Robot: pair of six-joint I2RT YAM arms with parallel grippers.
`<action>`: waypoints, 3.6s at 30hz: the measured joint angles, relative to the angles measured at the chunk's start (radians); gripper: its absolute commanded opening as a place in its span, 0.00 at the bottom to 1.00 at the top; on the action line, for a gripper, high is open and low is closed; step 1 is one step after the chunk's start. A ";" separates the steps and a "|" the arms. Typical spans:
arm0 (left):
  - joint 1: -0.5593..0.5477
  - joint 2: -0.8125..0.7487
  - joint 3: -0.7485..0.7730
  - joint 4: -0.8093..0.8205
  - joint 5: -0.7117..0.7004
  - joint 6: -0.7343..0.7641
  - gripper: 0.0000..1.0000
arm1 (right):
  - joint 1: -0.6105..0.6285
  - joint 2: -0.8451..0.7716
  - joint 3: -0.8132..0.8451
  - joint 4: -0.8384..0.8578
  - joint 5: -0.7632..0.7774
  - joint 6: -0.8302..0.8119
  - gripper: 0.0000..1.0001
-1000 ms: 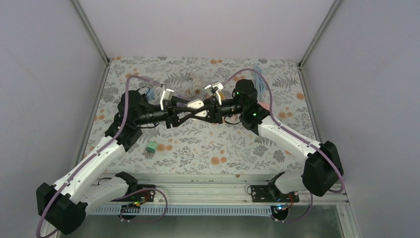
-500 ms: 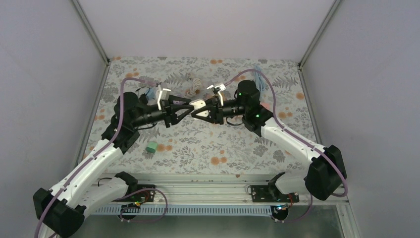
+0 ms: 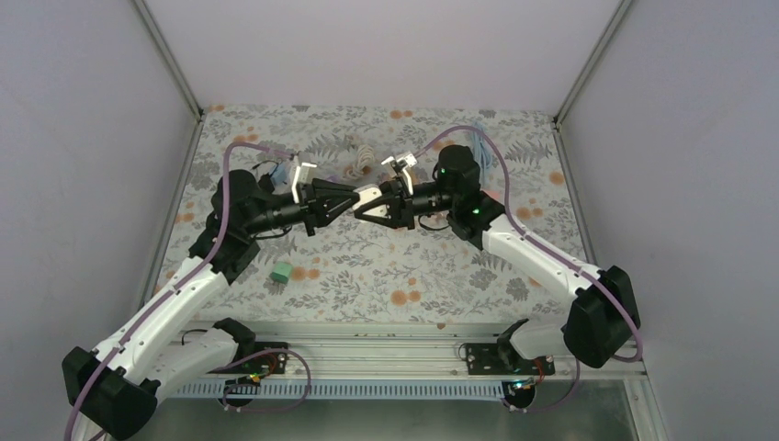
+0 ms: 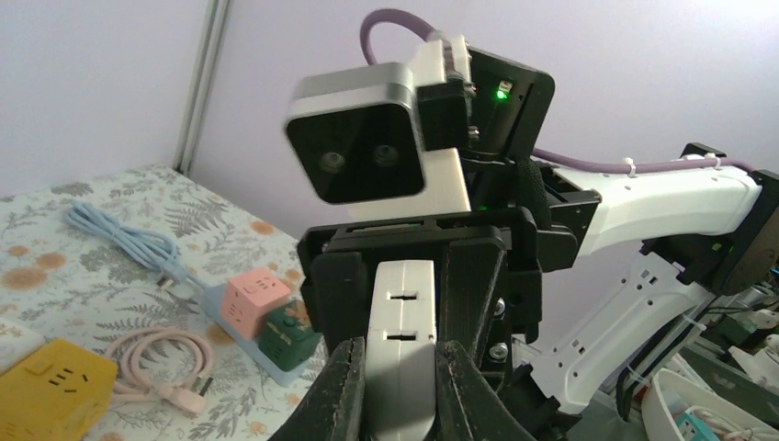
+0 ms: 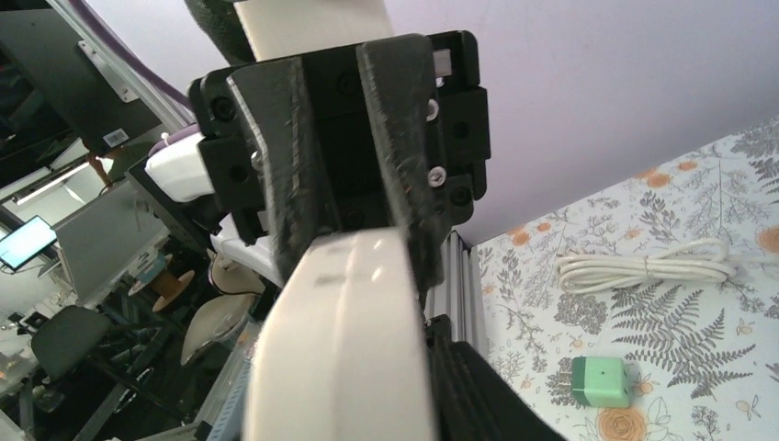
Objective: Insert the plug
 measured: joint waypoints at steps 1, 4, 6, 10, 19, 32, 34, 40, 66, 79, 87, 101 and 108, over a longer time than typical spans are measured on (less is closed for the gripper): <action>0.000 -0.001 0.000 0.003 -0.005 0.004 0.02 | 0.000 0.007 0.007 -0.002 0.002 0.011 0.29; -0.004 -0.002 0.000 -0.005 -0.007 0.020 0.02 | 0.001 0.020 0.016 0.002 0.007 0.036 0.29; -0.005 -0.002 0.000 -0.011 -0.008 0.027 0.02 | 0.001 0.021 0.015 0.010 0.007 0.051 0.28; -0.006 -0.014 0.000 -0.031 -0.012 0.042 0.02 | 0.001 0.021 0.015 0.020 0.006 0.062 0.30; -0.006 -0.042 0.000 -0.061 -0.040 0.060 0.02 | 0.002 0.017 0.010 0.036 -0.002 0.056 0.12; -0.008 -0.042 0.004 -0.100 -0.124 0.069 0.76 | -0.005 0.014 0.012 -0.026 0.078 0.028 0.03; -0.008 -0.043 0.010 -0.129 -0.187 0.076 0.79 | -0.020 0.014 0.019 -0.095 0.125 0.012 0.03; -0.008 -0.087 0.014 -0.210 -0.399 0.101 0.85 | -0.130 0.027 0.115 -0.404 0.328 -0.087 0.03; -0.008 -0.197 -0.048 -0.279 -0.546 0.287 1.00 | -0.544 0.143 0.208 -1.069 1.145 -0.120 0.03; -0.008 -0.196 -0.048 -0.295 -0.546 0.288 1.00 | -0.557 0.254 0.284 -1.141 1.159 -0.124 0.04; -0.008 -0.185 -0.048 -0.303 -0.546 0.288 1.00 | -0.577 0.309 0.322 -1.133 1.155 -0.135 0.04; -0.008 -0.147 -0.048 -0.320 -0.537 0.288 1.00 | -0.590 0.331 0.325 -1.128 1.131 -0.136 0.04; -0.008 -0.130 -0.048 -0.320 -0.526 0.288 1.00 | -0.590 0.331 0.325 -1.128 1.121 -0.136 0.04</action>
